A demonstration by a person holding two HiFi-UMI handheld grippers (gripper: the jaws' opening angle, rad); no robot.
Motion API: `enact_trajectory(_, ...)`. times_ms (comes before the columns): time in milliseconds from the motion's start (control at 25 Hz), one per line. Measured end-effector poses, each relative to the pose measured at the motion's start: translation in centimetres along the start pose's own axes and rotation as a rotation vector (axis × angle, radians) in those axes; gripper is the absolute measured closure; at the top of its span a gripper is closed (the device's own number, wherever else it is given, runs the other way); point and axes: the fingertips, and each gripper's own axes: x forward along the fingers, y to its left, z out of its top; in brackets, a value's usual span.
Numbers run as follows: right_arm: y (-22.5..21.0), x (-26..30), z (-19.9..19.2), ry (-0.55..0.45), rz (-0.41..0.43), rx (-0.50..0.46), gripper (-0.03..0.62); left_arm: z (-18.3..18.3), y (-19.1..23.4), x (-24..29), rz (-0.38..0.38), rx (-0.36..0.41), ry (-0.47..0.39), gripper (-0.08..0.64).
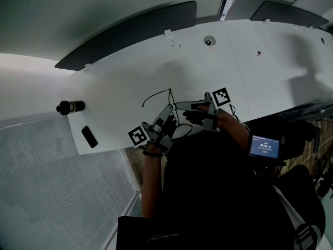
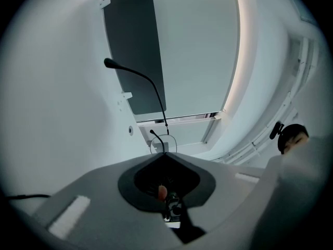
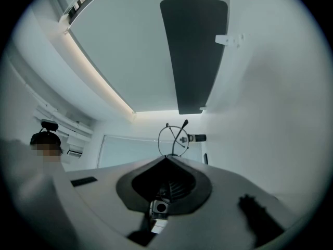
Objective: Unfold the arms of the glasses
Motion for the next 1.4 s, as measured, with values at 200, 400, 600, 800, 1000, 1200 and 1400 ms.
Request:
enact_trajectory(200, 0.0, -0.2, 0.2, -0.012, 0.002, 0.001, 0.581, 0.4, 0.1, -0.1, 0.005, -0.005, -0.024, 0.541)
enact_trajectory(400, 0.0, -0.3, 0.6, -0.027, 0.002, -0.006, 0.581, 0.8, 0.1, -0.6, 0.001, -0.005, -0.053, 0.543)
enact_trajectory(600, 0.0, -0.5, 0.9, -0.037, 0.0, -0.003, 0.581, 1.2, 0.1, -1.2, 0.004, -0.01, -0.074, 0.543)
enact_trajectory(800, -0.1, -0.7, 1.0, -0.046, -0.002, 0.004, 0.582, 1.4, 0.3, -1.6, 0.002, -0.019, -0.088, 0.543)
enact_trajectory(1000, -0.1, -0.7, 1.0, -0.045, -0.004, -0.002, 0.582, 1.4, 0.3, -1.8, 0.006, -0.028, -0.096, 0.543)
enact_trajectory(1200, 0.0, -0.7, 1.2, -0.047, -0.002, -0.008, 0.581, 1.7, 0.2, -1.9, -0.009, -0.031, -0.108, 0.543)
enact_trajectory(1400, 0.2, -0.8, 1.2, -0.057, -0.002, -0.01, 0.581, 1.6, 0.2, -1.8, -0.013, -0.031, -0.106, 0.543)
